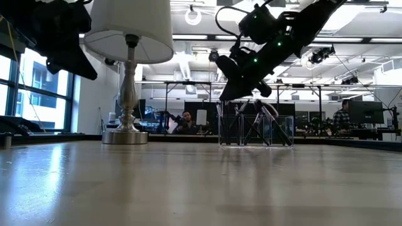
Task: Pick & Place Makeup Supplies
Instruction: Put the makeup brush into the transparent organizer, then return to Home Position
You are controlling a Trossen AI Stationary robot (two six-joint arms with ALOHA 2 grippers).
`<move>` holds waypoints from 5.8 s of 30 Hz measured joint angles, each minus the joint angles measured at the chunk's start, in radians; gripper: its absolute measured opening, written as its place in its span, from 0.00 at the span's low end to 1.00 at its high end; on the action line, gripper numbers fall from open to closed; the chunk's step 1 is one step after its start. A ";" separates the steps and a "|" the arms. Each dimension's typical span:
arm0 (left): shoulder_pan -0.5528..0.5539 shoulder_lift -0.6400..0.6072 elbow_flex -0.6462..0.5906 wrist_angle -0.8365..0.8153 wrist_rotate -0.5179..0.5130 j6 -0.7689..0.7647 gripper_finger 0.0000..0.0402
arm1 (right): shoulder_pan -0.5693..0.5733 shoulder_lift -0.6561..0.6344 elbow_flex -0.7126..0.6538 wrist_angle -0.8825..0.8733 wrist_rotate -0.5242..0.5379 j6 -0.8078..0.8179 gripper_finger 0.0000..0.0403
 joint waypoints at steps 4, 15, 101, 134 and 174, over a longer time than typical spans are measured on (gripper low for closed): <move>0.000 0.001 0.000 0.004 0.000 0.000 0.12 | 0.000 -0.010 0.000 -0.013 0.000 0.001 0.18; 0.000 0.001 0.000 0.011 0.000 -0.008 0.12 | -0.002 -0.168 0.000 -0.083 0.016 -0.077 0.37; 0.250 -0.431 -0.479 0.718 0.321 0.568 0.00 | 0.473 -0.495 -0.005 -0.436 0.187 0.040 0.01; 0.428 -0.691 -0.468 0.518 0.437 0.599 0.00 | 0.473 -0.494 -0.003 -0.473 0.180 0.217 0.00; 0.333 -0.677 -0.508 0.626 0.306 0.726 0.00 | 0.473 -0.494 -0.003 -0.507 0.168 0.238 0.00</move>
